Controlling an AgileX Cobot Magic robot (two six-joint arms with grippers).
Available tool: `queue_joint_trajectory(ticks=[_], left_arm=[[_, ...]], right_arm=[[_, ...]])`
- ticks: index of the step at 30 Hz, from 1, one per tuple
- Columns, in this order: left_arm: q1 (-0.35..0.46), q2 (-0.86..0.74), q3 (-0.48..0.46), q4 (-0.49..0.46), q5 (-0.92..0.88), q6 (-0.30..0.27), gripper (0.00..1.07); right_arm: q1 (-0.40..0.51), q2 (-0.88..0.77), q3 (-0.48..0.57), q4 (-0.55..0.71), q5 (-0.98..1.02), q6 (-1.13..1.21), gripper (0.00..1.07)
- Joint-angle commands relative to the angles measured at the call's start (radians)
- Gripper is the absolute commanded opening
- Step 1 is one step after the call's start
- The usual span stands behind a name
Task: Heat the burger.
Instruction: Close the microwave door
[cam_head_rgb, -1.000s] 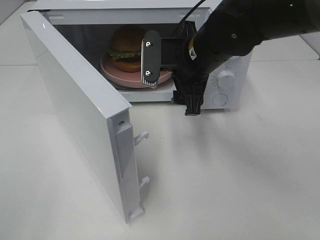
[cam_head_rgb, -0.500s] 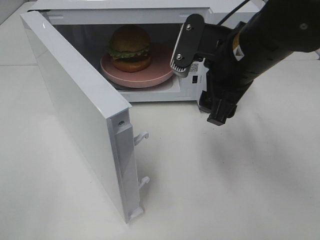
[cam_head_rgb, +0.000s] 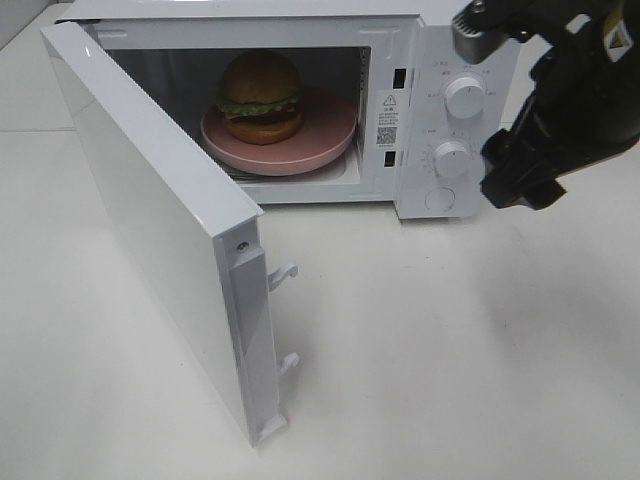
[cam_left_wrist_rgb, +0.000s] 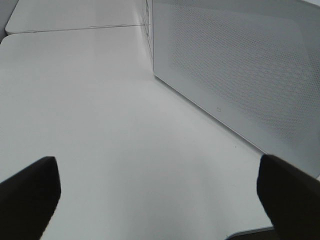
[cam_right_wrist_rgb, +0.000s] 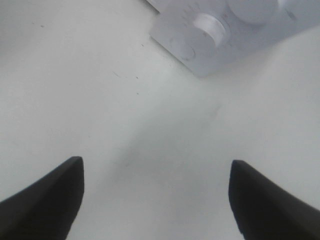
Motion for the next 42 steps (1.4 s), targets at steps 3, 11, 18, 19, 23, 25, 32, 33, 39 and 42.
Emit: queue_joint_trajectory(ticks=[3,11,18,19,23,25,32,33,39,42], left_arm=[[0.003,-0.012,0.000,0.001,-0.014,-0.003,1.00],[0.003,-0.012,0.000,0.001,-0.014,-0.003,1.00],[0.003,-0.012,0.000,0.001,-0.014,-0.003,1.00],[0.003,-0.012,0.000,0.001,-0.014,-0.003,1.00],[0.003,-0.012,0.000,0.001,-0.014,-0.003,1.00],[0.003,-0.012,0.000,0.001,-0.014,-0.003,1.00],[0.003,-0.012,0.000,0.001,-0.014,-0.003,1.00],[0.003,-0.012,0.000,0.001,-0.014,-0.003,1.00],[0.003,-0.012,0.000,0.001,-0.014,-0.003,1.00],[0.003,-0.012,0.000,0.001,-0.014,-0.003,1.00]], right_arm=[[-0.130,-0.018,0.003,0.046,0.087,0.018,0.76],[-0.213,-0.052,0.003,0.066,0.220,0.027,0.76],[-0.213,-0.128,0.053,0.085,0.297,0.044,0.76],[-0.213,-0.172,0.086,0.110,0.295,0.044,0.76],[-0.213,-0.244,0.123,0.148,0.296,0.044,0.76],[-0.213,-0.299,0.146,0.170,0.299,0.043,0.76],[-0.213,-0.513,0.214,0.174,0.315,0.041,0.76],[-0.213,-0.513,0.214,0.174,0.315,0.041,0.76],[-0.213,-0.703,0.281,0.146,0.307,0.041,0.76],[-0.215,-0.801,0.314,0.129,0.299,0.041,0.76]])
